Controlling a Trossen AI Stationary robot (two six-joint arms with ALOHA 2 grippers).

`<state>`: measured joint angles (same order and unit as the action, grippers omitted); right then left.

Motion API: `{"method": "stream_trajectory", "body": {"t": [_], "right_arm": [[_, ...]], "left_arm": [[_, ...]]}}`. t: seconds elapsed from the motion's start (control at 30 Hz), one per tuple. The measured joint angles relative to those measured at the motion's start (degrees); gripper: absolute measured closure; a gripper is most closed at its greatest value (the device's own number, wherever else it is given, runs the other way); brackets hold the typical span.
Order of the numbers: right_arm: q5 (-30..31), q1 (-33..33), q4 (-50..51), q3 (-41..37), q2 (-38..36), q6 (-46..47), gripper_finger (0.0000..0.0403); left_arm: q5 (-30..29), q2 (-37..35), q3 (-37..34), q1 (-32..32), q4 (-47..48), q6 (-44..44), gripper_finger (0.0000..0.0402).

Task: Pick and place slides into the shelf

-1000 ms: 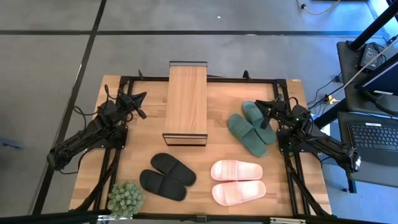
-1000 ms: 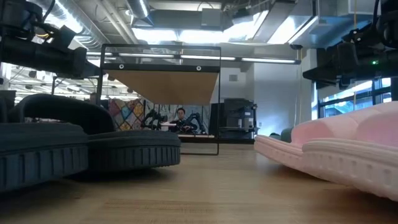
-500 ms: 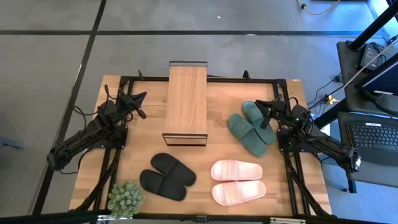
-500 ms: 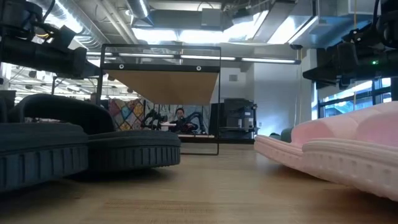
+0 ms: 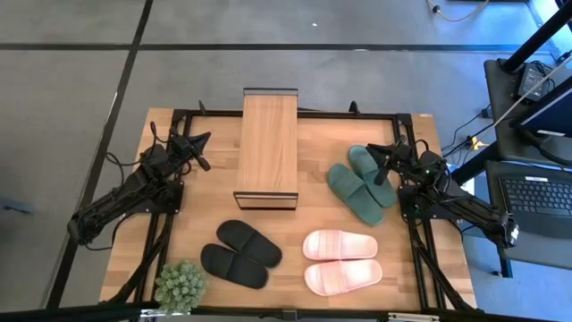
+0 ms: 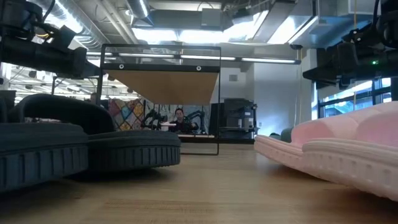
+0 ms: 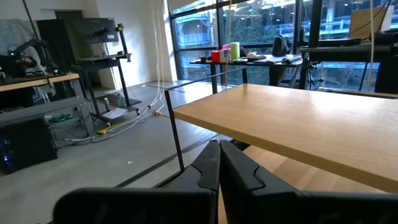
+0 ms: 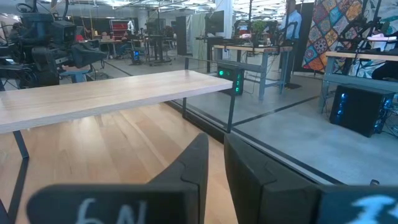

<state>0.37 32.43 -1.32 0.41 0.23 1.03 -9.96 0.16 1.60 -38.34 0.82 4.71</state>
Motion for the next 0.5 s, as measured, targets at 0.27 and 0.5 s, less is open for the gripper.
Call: {"method": "stream_trajectory", "body": {"t": [0.27,0.5], "right_arm": [[-0.01,-0.01,0.00,-0.01,0.00,0.37,0.0347],[0.01,-0.01,0.00,-0.01,0.00,4.55,0.0347]], "left_arm": [[0.00,0.00,0.00,0.01,-0.02,0.38,0.0401],[-0.02,-0.01,0.00,0.01,-0.02,0.83,0.0401]]}}
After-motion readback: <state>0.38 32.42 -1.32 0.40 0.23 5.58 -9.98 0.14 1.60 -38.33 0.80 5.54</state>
